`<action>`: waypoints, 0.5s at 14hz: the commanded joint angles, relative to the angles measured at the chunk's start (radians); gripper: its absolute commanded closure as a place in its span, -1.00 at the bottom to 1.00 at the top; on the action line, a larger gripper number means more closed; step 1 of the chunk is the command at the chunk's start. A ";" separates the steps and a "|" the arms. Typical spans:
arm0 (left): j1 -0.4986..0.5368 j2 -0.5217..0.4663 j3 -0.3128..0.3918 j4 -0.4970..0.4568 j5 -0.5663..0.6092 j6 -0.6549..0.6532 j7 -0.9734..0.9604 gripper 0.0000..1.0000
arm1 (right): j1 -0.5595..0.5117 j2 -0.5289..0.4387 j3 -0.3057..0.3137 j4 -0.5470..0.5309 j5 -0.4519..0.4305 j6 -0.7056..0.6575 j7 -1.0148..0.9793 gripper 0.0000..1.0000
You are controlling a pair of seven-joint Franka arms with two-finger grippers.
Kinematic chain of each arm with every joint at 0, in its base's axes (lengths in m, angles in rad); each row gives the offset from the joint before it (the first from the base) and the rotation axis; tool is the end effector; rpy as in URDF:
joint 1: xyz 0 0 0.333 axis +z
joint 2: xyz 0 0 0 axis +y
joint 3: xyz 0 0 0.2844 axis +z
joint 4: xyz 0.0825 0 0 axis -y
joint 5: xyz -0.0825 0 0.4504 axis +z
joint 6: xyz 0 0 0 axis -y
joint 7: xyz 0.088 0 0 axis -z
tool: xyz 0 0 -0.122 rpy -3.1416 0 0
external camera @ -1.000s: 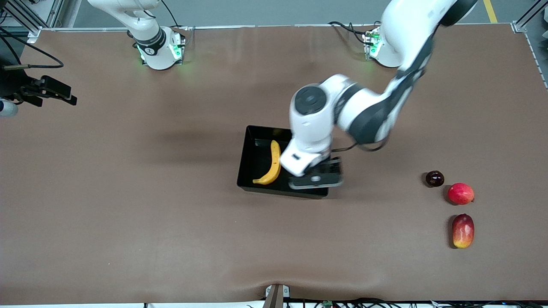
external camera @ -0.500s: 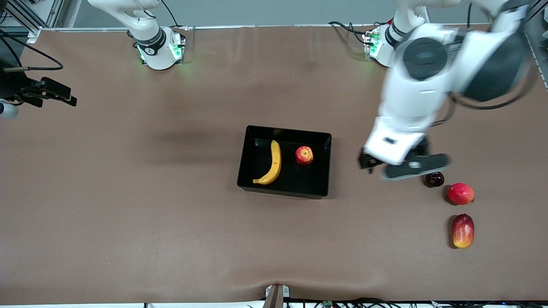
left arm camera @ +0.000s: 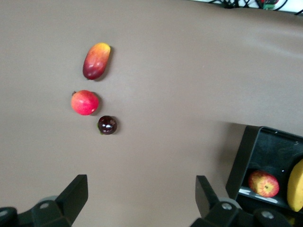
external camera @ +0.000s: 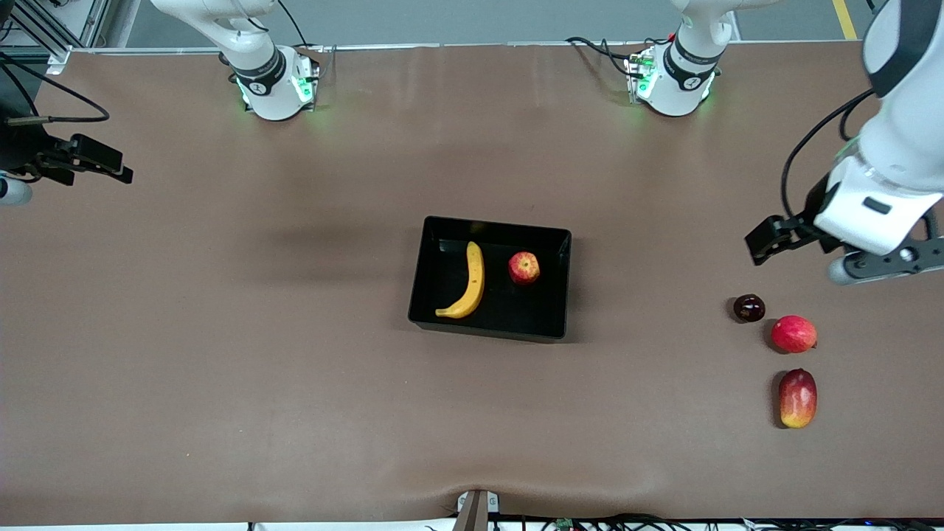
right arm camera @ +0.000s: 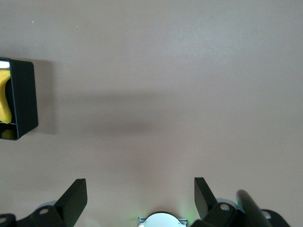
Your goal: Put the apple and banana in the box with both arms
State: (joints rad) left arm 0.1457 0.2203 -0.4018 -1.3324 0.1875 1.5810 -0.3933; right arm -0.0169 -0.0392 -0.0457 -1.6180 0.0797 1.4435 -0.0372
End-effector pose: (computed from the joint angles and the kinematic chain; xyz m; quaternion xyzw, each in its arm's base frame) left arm 0.6688 -0.1242 0.5746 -0.9956 -0.0749 -0.0374 0.0413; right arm 0.5926 -0.0270 0.5670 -0.9968 0.0102 0.0655 0.0440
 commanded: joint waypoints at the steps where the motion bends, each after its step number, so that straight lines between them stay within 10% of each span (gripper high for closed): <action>1: 0.023 -0.096 0.000 -0.106 -0.034 0.002 0.017 -1.00 | -0.015 0.002 0.006 0.007 0.020 -0.012 0.004 -1.00; 7: -0.093 -0.188 0.177 -0.195 -0.065 0.002 0.137 -1.00 | -0.014 0.002 0.006 0.007 0.020 -0.014 0.004 -1.00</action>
State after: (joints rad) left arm 0.0914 0.0862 -0.3013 -1.4678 0.1605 1.5800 -0.3181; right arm -0.0169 -0.0391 -0.0459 -1.6179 0.0803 1.4395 -0.0372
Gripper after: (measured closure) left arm 0.000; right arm 0.000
